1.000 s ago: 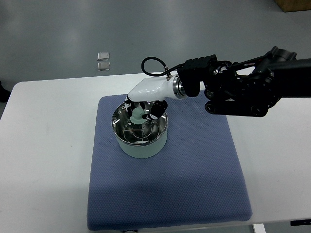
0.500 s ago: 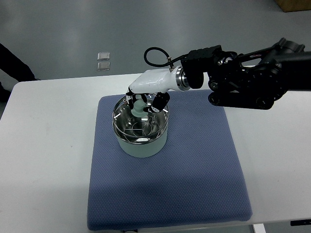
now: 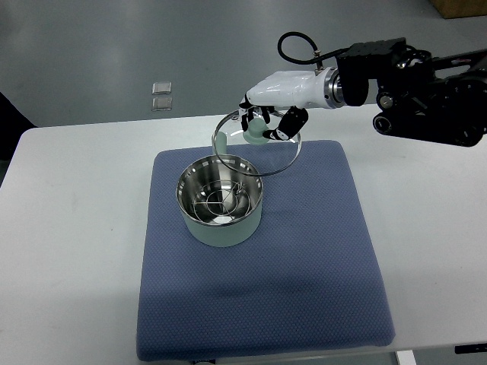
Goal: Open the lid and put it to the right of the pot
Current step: 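Lift the glass lid off the pot with the right hand, then carry the lid beside the pot and set it down on the mat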
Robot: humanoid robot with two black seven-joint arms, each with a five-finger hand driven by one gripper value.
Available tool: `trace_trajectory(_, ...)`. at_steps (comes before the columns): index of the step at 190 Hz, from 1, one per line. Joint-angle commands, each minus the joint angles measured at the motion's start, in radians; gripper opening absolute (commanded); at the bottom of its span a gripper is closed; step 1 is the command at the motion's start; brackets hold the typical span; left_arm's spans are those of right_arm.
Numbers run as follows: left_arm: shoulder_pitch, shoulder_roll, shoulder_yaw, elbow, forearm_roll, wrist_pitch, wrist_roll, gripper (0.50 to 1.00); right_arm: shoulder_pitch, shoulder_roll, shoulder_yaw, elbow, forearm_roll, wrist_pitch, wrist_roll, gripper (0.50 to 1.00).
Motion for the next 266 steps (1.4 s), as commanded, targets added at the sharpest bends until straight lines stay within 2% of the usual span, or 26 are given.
trace_trajectory(1, 0.0, 0.0, 0.0, 0.001, 0.0, 0.0, 0.0, 1.0, -0.012, -0.04, 0.0, 0.0, -0.003, 0.001, 0.001, 0.5)
trace_trajectory(45, 0.0, 0.0, 0.0, 0.0, 0.0, 0.0, 0.0, 1.0, -0.067, -0.089, 0.0, 0.0, -0.014, 0.001, 0.001, 0.5)
trace_trajectory(58, 0.0, 0.0, 0.0, 0.0, 0.0, 0.0, 0.0, 1.0, -0.121, -0.109, 0.001, -0.006, -0.018, -0.005, -0.001, 0.5)
trace_trajectory(170, 0.0, 0.0, 0.0, 0.0, 0.0, 0.0, 0.0, 1.0, -0.347, -0.094, 0.073, -0.084, -0.069, -0.017, -0.002, 0.5)
trace_trajectory(237, 0.0, 0.0, 0.0, 0.0, 0.0, 0.0, 0.0, 1.0, -0.38, -0.091, 0.098, -0.095, -0.068, -0.019, -0.001, 0.5)
trace_trajectory(239, 0.0, 0.0, 0.0, 0.0, 0.0, 0.0, 0.0, 1.0, -0.38, -0.091, 0.098, -0.097, -0.068, -0.017, -0.001, 0.502)
trace_trajectory(240, 0.0, 0.0, 0.0, 0.0, 0.0, 0.0, 0.0, 1.0, -0.382, -0.091, 0.099, -0.097, -0.066, -0.017, -0.001, 0.533)
trace_trajectory(241, 0.0, 0.0, 0.0, 0.0, 0.0, 0.0, 0.0, 1.0, -0.382, -0.091, 0.099, -0.097, -0.066, -0.017, -0.001, 0.533)
trace_trajectory(242, 0.0, 0.0, 0.0, 0.001, 0.0, 0.0, 0.0, 1.0, -0.383, -0.092, 0.101, -0.095, -0.066, -0.017, -0.001, 0.559)
trace_trajectory(243, 0.0, 0.0, 0.0, 0.001, 0.0, 0.0, 0.0, 1.0, -0.383, -0.092, 0.101, -0.095, -0.066, -0.017, -0.001, 0.56)
trace_trajectory(244, 0.0, 0.0, 0.0, 0.0, 0.0, 0.0, 0.0, 1.0, -0.383, -0.092, 0.104, -0.097, -0.066, -0.017, -0.001, 0.584)
trace_trajectory(247, 0.0, 0.0, 0.0, 0.001, 0.0, 0.0, 0.0, 1.0, -0.387, -0.092, 0.107, -0.097, -0.066, -0.017, -0.001, 0.607)
trace_trajectory(248, 0.0, 0.0, 0.0, 0.0, 0.0, 0.0, 0.0, 1.0, -0.388, -0.092, 0.11, -0.095, -0.066, -0.017, -0.001, 0.629)
trace_trajectory(249, 0.0, 0.0, 0.0, 0.0, 0.0, 0.0, 0.0, 1.0, -0.388, -0.092, 0.11, -0.095, -0.066, -0.017, -0.001, 0.629)
trace_trajectory(250, 0.0, 0.0, 0.0, 0.0, 0.0, 0.0, 0.0, 1.0, -0.39, -0.092, 0.113, -0.097, -0.065, -0.017, -0.001, 0.653)
trace_trajectory(251, 0.0, 0.0, 0.0, 0.0, 0.0, 0.0, 0.0, 1.0, -0.39, -0.092, 0.113, -0.097, -0.065, -0.017, -0.001, 0.654)
trace_trajectory(252, 0.0, 0.0, 0.0, 0.0, 0.0, 0.0, 0.0, 1.0, -0.393, -0.092, 0.116, -0.097, -0.065, -0.016, -0.001, 0.682)
trace_trajectory(253, 0.0, 0.0, 0.0, 0.0, 0.0, 0.0, 0.0, 1.0, -0.393, -0.092, 0.116, -0.097, -0.065, -0.016, -0.001, 0.682)
trace_trajectory(254, 0.0, 0.0, 0.0, 0.001, 0.0, 0.0, 0.0, 1.0, -0.394, -0.092, 0.119, -0.095, -0.065, -0.016, -0.001, 0.711)
trace_trajectory(255, 0.0, 0.0, 0.0, 0.001, 0.0, 0.0, 0.0, 1.0, -0.394, -0.092, 0.119, -0.095, -0.065, -0.016, -0.001, 0.711)
trace_trajectory(256, 0.0, 0.0, 0.0, 0.0, 0.0, 0.0, 0.0, 1.0, -0.396, -0.092, 0.124, -0.095, -0.065, -0.016, -0.001, 0.735)
trace_trajectory(266, 0.0, 0.0, 0.0, 0.0, 0.0, 0.0, 0.0, 1.0, -0.402, -0.092, 0.136, -0.095, -0.065, -0.013, -0.001, 0.821)
